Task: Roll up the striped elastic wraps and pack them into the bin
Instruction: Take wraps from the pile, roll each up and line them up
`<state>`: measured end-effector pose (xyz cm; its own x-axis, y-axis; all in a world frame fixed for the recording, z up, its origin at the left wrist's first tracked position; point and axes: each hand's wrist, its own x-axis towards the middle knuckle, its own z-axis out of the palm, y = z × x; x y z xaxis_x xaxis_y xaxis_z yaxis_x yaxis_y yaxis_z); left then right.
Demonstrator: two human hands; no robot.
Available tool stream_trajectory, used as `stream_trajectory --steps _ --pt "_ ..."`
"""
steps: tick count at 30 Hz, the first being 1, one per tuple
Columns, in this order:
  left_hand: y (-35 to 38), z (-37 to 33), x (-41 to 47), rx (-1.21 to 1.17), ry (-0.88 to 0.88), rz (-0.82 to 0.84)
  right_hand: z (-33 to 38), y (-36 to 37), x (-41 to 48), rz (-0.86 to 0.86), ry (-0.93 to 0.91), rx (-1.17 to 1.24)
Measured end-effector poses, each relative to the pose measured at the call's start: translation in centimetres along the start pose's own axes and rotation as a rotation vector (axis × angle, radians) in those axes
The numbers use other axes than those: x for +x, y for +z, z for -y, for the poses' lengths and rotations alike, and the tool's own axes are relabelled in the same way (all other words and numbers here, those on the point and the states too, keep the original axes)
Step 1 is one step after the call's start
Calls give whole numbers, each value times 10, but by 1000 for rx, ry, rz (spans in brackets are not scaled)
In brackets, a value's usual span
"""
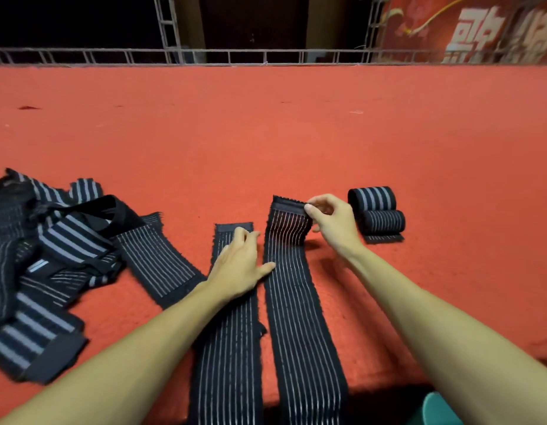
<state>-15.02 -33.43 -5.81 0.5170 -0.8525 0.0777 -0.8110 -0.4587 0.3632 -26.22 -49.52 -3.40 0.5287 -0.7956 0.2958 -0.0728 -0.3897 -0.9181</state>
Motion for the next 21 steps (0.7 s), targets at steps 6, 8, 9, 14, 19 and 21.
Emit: stream_trajectory --steps 6,8,9,14,19,21 --pt "-29 -35 -22 -454 81 177 73 -33 -26 78 122 382" --pt "-40 -46 -44 -704 101 222 89 -38 -35 39 156 430" --pt "-44 -50 -54 -794 103 241 95 -40 -39 21 164 445" --pt "-73 -64 -96 -1145 93 319 131 -40 -63 -2 170 503" --pt "-98 -56 -128 -1333 108 358 156 -29 -74 121 119 478" --pt "-103 -46 -133 -1369 87 329 158 -22 -76 151 104 413"
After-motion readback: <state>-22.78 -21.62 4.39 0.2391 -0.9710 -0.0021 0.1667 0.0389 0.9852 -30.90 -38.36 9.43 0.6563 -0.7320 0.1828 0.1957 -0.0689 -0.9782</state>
